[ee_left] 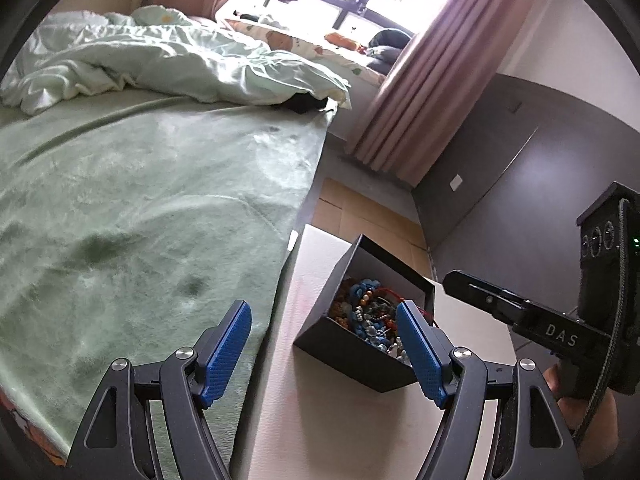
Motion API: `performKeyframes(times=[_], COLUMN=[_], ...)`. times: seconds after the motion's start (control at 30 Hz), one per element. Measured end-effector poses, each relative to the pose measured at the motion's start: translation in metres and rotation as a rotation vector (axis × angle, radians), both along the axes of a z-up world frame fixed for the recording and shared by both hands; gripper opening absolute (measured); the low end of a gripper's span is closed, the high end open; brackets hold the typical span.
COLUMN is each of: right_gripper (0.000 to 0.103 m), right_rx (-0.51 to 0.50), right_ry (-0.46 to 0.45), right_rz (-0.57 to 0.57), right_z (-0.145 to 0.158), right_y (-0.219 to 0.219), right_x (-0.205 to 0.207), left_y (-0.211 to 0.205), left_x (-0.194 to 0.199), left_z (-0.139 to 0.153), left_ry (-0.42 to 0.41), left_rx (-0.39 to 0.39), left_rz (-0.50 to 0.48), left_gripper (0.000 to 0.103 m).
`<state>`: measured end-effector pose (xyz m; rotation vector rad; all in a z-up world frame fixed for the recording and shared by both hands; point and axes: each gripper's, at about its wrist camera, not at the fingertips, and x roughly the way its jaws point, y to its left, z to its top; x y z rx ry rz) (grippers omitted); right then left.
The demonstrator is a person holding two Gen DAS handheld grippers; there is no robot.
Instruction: Organize jewelry
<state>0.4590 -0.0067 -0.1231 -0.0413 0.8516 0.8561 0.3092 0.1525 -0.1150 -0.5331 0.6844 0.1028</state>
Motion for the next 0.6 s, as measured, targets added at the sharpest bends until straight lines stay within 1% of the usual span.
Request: performKeyframes(times=[0.07,0.1,0.13,0.17,0.2,0.33,0.43,0.47,0.5,0.53,0.57,0.6], right_gripper=[0.014,0.02,0.03,0.055,0.065,0.065,0.065,0.068,0.076,0.079,0.082,0.082], right_rx=[0.001,-0.004,-0.012,-0.016,-0.011,0.02,0.042,0.044,0.049,0.061,0.074,0.088], right_ry=[0.029,0.043,0.056,0.065,0.069,0.082,0.085,0.08,0.076,0.078,0.084,0.087], right_rz=[-0.007,-0.014,-0.024,-0.039,-0.058,-0.111,-0.153,-0.171,-0.187,-0.21,-0.228,-0.249], right_z=[-0.003,-0.004,-0.005,-0.006,-0.007,-0.003,0.002,0.004,0.004,0.005,0.006,0.006], right_y=[0.004,0.005,0.005,0.004,0.001,-0.015,-0.028,-0.034,-0.039,-0.047,-0.054,-0.063], right_x=[0.002,0.004,0.006,0.007,0.008,0.007,0.0,-0.004,-0.008,-0.014,-0.017,-0.024], left_y=[0.002,0.003,0.003,0.003,0.004,0.002,-0.008,-0.012,-0.017,-0.021,-0.025,-0.029], left_x=[0.0,0.0,0.0,0.0,0.0,0.001,0.002,0.001,-0.001,-0.002,-0.004,-0.005], left_z=[-0.001,-0.001,-0.002,-0.002,-0.003,-0.001,0.006,0.009,0.012,0.014,0.016,0.017], left_ry=[0.004,0.005,0.004,0.007,0.011,0.016,0.014,0.012,0.013,0.017,0.025,0.028], left_rx=[-0.003,-0.004,-0.004,-0.003,-0.006,-0.043,-0.044,-0.04,-0.035,-0.031,-0.025,-0.019], left_rz=[0.0,0.0,0.001,0.006,0.011,0.014,-0.019,-0.029,-0.044,-0.053,-0.065,-0.074], left_gripper=[0.076,0.076,0.076,0.076,0.076,0.076,0.076,0.076,0.076,0.076,0.076,0.076])
